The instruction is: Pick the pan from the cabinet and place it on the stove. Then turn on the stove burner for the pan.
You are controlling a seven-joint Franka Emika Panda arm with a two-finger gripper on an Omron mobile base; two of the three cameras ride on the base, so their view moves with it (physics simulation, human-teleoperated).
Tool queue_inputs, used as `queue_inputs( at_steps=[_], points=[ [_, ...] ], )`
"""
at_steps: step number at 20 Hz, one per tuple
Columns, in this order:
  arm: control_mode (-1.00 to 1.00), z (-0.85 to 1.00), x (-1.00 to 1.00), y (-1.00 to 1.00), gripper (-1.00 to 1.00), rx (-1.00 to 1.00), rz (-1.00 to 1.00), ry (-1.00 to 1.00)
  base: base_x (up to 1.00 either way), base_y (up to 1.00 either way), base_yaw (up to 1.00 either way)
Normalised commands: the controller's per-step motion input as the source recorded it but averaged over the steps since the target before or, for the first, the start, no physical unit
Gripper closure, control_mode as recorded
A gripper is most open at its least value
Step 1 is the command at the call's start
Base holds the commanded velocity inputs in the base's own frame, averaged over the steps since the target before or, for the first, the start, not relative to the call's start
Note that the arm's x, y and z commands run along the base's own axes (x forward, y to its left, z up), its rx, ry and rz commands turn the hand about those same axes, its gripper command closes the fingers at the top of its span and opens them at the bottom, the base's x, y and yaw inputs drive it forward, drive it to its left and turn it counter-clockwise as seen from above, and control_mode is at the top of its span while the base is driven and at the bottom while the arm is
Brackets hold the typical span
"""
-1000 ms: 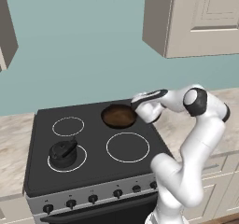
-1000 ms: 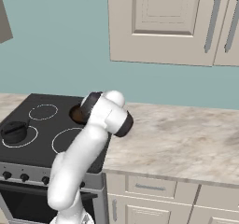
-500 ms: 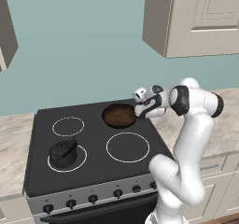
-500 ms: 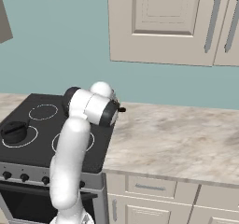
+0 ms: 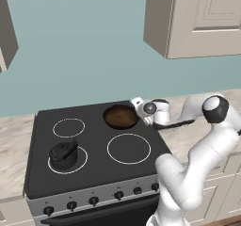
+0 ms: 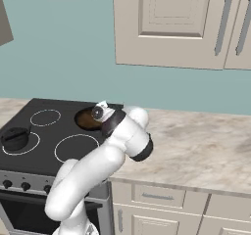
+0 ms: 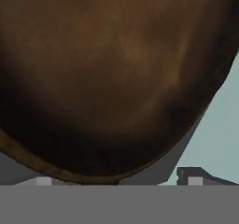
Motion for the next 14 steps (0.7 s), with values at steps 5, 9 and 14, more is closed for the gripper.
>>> queue_inputs(
  at_steps=[5,9,14],
  points=[
    [-1.00,0.26,-0.11,0.00,-1.00,0.00,-0.04,0.00,0.00,0.00,0.00],
    [-1.00,0.53,-0.15,0.00,-1.00,0.00,-0.03,-0.05,0.00,0.00,0.00],
    [-1.00,0.72,-0.14,0.02,-1.00,0.00,-0.03,-0.08,0.00,0.00,0.00]
  ],
)
